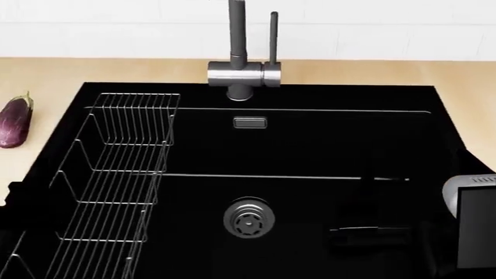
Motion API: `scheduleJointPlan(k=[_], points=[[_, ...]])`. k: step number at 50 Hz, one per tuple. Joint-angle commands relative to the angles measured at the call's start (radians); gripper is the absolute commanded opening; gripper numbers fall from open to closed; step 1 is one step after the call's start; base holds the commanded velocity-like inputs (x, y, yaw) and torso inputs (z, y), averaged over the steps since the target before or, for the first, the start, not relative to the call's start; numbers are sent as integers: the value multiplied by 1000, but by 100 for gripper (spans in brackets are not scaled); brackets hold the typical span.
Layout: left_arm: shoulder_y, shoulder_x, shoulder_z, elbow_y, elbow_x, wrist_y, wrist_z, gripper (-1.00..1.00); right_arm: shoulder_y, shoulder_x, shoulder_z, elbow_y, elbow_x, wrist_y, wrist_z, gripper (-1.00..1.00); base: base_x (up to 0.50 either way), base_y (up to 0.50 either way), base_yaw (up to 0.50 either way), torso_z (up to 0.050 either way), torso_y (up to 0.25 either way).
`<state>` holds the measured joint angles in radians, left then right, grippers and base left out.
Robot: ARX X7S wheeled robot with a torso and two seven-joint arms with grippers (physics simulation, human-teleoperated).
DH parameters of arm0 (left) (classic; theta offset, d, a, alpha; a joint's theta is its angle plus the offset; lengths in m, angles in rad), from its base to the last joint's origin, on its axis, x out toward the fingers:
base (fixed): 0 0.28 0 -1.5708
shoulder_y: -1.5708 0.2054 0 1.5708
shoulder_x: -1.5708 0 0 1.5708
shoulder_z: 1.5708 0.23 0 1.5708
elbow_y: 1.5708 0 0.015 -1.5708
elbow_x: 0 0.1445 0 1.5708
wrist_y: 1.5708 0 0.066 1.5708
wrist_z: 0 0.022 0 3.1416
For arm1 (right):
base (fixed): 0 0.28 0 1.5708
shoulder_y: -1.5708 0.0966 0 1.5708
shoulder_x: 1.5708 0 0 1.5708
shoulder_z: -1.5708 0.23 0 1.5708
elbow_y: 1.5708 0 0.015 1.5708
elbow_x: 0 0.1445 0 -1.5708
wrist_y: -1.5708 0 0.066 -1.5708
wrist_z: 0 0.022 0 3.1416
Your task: There is a mixed pile of frozen fruits and vegetables on the counter. Locate all the frozen vegetables and place the items in a bowl on the counter. Take all the frozen fruits and defrost them in a running sink.
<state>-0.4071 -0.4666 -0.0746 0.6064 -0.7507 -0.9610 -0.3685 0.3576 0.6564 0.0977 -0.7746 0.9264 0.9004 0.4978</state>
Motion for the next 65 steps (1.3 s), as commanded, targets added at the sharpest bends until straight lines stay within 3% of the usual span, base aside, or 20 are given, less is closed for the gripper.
scheduleJointPlan(k=[1,30,54,62,65], points=[[-4,-1,7,0,-2,2,-3,100,-3,6,-6,-3,-13,-9,-1,100,43,500,0,0,0],[-1,-4,30,11,-7,6,-8,100,-17,17,-19,4,-49,-34,-1,100,231,402,0,0,0],[3,-9,43,21,-18,3,-14,100,-17,17,-14,12,-29,-22,20,100,292,-51,0,0,0],[-12,-7,36,1,-71,-121,-87,100,-15,22,-20,7,-24,-8,35,100,15,0,0,0,0],[-11,-4,51,-1,-57,-107,-84,100,-16,22,-18,9,-23,-8,37,100,0,0,0,0,0]])
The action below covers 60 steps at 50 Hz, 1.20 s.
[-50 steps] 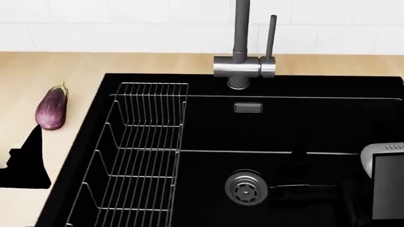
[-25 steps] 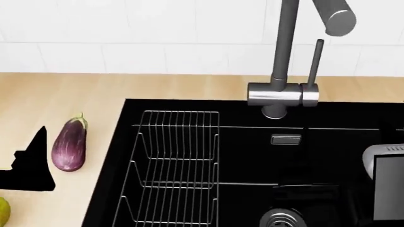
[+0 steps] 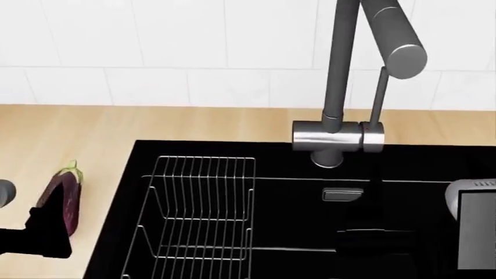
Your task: There is a mixed pile of frozen fruits and vegetables on the counter. Locate all the frozen vegetables and place the items in a bowl on the counter. Take all the frozen fruits and defrost them in a running sink.
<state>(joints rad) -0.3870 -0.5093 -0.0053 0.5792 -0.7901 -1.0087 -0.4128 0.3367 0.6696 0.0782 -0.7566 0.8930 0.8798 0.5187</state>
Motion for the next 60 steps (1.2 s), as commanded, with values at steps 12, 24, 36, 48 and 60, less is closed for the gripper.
scheduleJointPlan(k=[12,24,36,48,60], points=[[-115,81,17,-3,-89,-163,-69,100,-4,10,8,3,15,10,17,100,0,0,0,0,0],[-131,83,62,-100,-50,-151,-63,100,-3,13,8,11,23,16,24,100,0,0,0,0,0],[-86,84,98,-178,20,-74,-50,100,-5,16,8,15,26,14,26,100,0,0,0,0,0],[-83,98,139,-280,81,-9,-36,100,-9,16,0,20,21,8,22,100,0,0,0,0,0],[-98,119,174,-392,125,45,-14,100,-13,19,-9,21,20,7,20,100,0,0,0,0,0]])
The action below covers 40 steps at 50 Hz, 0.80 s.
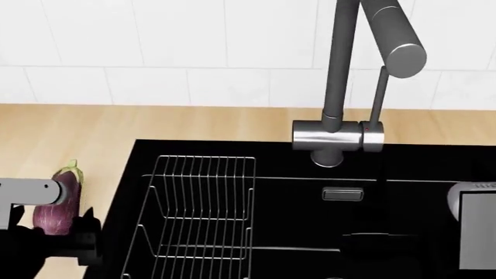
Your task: There is a mixed pile of frozen fruits and vegetables on the counter. Locate all the frozen vegetables and place the items in a bowl on the counter. Take all the frozen fruits and defrost them in a running sink.
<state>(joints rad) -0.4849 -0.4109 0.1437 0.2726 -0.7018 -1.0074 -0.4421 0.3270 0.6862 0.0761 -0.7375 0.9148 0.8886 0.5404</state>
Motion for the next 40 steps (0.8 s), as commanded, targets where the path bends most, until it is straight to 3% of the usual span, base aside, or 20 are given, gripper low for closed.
scheduleJointPlan(k=[1,21,22,40], points=[[-2,24,29,-93,40,47,15,100,-3,3,-7,2,-2,-2,-1,100,0,0,0,0,0],[-19,47,53,-165,66,80,15,100,-4,6,-16,6,-5,-6,-1,100,0,0,0,0,0],[-18,46,52,-158,66,79,11,-100,-4,6,-16,7,-6,-7,-1,100,0,0,0,0,0],[-15,21,-49,93,-39,-27,-87,-100,0,8,-27,8,-5,-6,2,100,21,8,-3,0,0]])
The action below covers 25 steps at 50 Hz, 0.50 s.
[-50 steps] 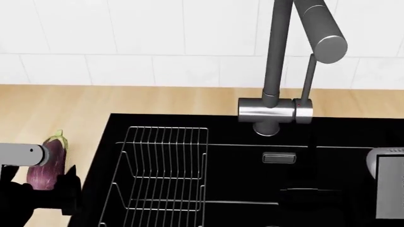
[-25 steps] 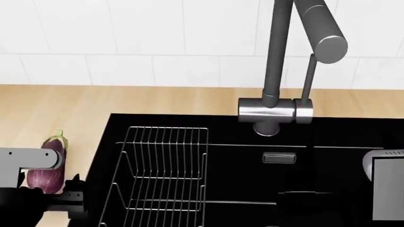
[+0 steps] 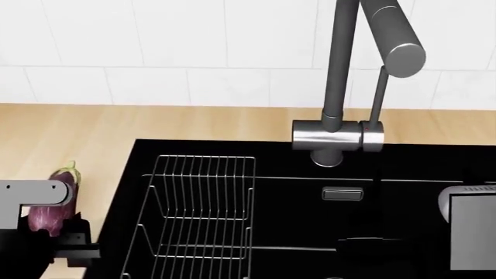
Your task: There is a mixed pile of frozen fruits and vegetables on the counter. Locate all the frozen vegetables and place the items in a bowl on the counter. Take all the frozen fruits and defrost them in a running sink.
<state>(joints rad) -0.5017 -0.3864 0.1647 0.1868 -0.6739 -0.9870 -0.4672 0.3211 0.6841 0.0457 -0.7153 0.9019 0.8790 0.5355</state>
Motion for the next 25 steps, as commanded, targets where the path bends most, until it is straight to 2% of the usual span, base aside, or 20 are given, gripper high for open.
scheduleJointPlan(k=[1,11,25], points=[[-2,-3,-72,196,-72,-54,-68,-100,5,11,5,-16,8,4,8,100,59,26,-9,0,0],[-20,-27,-194,402,-232,-178,-142,-100,9,8,-8,-14,3,2,10,100,66,33,-10,0,0],[-84,-20,-224,480,-321,-245,-196,-100,5,11,-11,-9,0,-4,7,100,123,57,-23,0,0]])
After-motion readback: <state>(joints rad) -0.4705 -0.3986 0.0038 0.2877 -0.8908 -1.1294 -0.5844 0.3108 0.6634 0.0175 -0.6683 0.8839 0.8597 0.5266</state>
